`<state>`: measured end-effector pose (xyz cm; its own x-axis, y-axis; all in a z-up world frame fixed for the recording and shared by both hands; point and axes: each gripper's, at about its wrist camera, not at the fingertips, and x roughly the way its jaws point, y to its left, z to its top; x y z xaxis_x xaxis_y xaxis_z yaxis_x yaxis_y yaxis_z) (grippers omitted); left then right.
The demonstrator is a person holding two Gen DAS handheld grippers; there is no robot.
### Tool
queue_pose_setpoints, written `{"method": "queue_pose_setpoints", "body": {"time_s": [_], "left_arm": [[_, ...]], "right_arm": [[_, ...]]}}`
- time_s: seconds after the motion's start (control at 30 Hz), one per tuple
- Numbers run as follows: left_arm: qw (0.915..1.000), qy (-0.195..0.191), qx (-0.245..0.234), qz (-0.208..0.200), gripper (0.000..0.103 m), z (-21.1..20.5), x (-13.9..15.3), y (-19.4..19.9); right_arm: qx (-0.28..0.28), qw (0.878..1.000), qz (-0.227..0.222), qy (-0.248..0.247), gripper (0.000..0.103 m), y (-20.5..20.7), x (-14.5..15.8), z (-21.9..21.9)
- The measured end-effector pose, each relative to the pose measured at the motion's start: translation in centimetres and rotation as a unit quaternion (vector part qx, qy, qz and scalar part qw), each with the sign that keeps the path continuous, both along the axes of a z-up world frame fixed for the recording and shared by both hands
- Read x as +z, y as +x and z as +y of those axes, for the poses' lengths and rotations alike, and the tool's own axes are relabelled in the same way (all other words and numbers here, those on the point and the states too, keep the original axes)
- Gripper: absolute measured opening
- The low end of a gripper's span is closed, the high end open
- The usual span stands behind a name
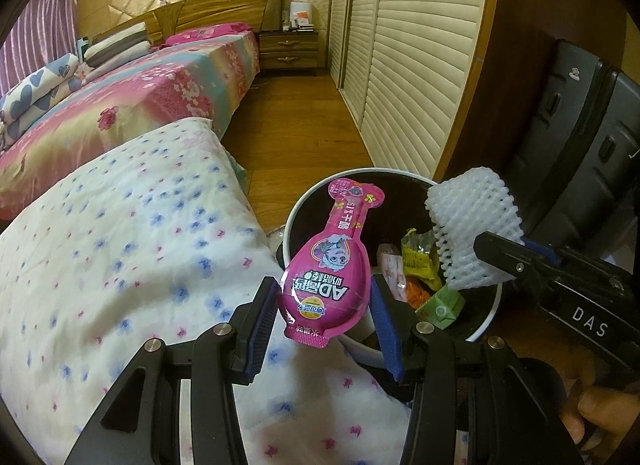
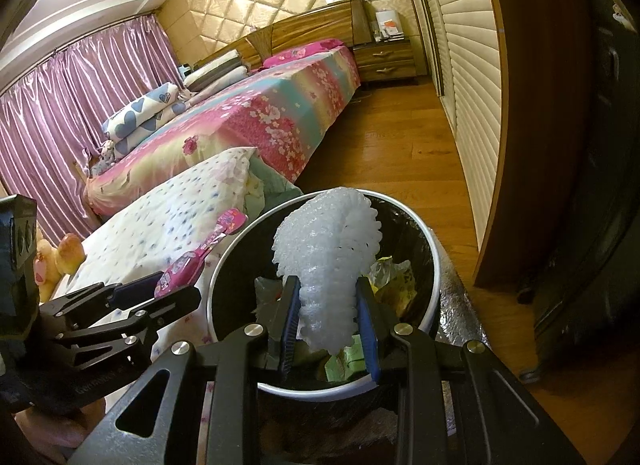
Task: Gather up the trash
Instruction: 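Hold both items over the bin opening and lower them inside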
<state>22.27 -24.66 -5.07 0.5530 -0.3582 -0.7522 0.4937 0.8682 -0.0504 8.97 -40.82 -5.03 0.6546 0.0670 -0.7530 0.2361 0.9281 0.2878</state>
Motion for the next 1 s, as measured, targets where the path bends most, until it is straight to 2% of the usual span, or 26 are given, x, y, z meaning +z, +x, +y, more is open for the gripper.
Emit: {"method": "queue_pose_setpoints", "body": {"time_s": [1.0], "left_arm": [[0.9999,0.011,-0.004,0.002,0.045,-1.8,0.0,1.4]], "right_arm": [[0.001,1.000,0.009,-0.003,0.027,1.1,-0.5,-0.6]]}}
